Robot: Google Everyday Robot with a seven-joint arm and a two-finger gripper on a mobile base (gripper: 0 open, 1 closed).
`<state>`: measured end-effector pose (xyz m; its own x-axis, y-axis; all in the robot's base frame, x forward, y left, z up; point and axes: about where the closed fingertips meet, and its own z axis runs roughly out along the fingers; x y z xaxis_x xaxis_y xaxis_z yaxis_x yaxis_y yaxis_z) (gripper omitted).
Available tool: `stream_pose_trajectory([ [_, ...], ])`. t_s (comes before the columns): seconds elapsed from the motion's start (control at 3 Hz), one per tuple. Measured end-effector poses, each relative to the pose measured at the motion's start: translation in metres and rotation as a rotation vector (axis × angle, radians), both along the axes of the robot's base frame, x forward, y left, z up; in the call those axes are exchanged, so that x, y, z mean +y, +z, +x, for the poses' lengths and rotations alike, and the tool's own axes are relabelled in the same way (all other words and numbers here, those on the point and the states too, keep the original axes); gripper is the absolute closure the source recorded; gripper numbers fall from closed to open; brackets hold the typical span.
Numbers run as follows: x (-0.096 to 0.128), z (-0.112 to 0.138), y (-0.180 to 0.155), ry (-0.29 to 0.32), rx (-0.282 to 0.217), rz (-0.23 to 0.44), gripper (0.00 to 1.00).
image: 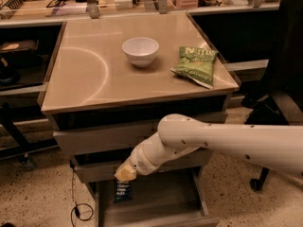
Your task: Place rxbar blueberry into bottom drawer
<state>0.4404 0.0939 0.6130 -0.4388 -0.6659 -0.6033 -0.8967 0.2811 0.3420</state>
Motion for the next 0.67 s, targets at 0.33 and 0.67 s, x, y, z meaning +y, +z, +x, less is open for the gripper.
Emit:
stream_pose_trajectory([
  [0.33,-0.0127,0.0055,-0.0308,-0.063,0.039,0.009,1.0],
  [0.67,-0.0124,0.0054,-0.033,-0.064,0.042,0.01,1.0],
])
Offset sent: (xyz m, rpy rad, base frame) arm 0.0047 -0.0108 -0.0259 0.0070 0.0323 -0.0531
